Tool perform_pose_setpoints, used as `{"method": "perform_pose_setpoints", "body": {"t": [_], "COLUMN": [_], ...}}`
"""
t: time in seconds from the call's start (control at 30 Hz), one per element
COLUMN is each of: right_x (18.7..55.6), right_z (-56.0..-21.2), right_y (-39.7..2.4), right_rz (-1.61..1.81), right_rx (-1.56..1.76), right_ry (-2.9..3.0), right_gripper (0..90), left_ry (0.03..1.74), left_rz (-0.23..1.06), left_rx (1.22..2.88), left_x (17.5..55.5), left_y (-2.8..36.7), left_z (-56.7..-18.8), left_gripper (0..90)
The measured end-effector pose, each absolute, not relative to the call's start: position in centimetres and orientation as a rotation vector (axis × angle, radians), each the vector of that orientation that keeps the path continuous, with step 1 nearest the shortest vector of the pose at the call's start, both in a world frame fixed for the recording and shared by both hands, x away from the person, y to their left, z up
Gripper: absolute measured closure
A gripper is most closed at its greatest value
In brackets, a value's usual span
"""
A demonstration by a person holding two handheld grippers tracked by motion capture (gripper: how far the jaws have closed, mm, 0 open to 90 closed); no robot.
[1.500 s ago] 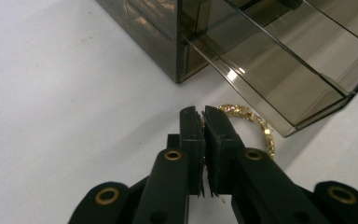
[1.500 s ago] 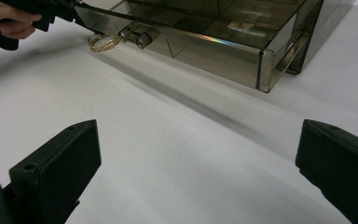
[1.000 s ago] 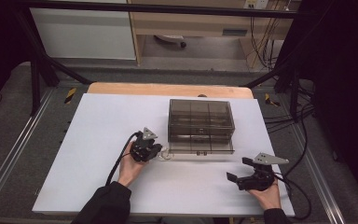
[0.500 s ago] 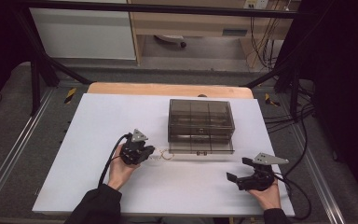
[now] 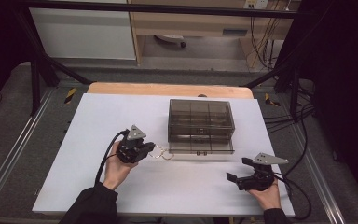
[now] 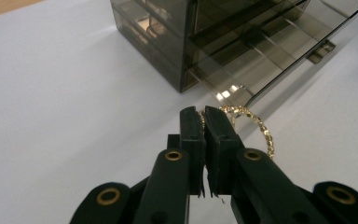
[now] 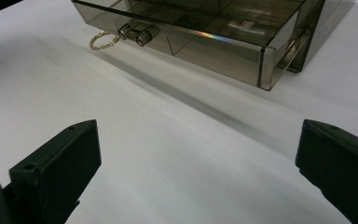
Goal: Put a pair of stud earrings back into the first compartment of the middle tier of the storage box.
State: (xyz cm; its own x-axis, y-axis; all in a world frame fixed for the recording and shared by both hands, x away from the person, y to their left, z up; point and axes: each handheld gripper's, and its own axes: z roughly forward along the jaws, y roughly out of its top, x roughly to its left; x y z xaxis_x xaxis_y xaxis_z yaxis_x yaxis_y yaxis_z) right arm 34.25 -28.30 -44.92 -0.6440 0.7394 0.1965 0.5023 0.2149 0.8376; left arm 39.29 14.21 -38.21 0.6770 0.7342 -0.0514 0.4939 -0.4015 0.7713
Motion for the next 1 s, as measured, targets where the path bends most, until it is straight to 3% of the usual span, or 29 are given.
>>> {"method": "perform_pose_setpoints", "body": {"t": [1.0], "right_x": [34.2], "right_z": [-44.9], "right_y": [-28.3], "right_rz": [1.395], "right_rx": [1.177], "right_ry": [2.248], "right_gripper": [0.7], "left_ry": [0.89], "left_rz": [0.383], "left_rx": [2.116], "left_x": [41.5], "left_y": [8.2], "left_z": [-36.8], "left_gripper": [86.1]}}
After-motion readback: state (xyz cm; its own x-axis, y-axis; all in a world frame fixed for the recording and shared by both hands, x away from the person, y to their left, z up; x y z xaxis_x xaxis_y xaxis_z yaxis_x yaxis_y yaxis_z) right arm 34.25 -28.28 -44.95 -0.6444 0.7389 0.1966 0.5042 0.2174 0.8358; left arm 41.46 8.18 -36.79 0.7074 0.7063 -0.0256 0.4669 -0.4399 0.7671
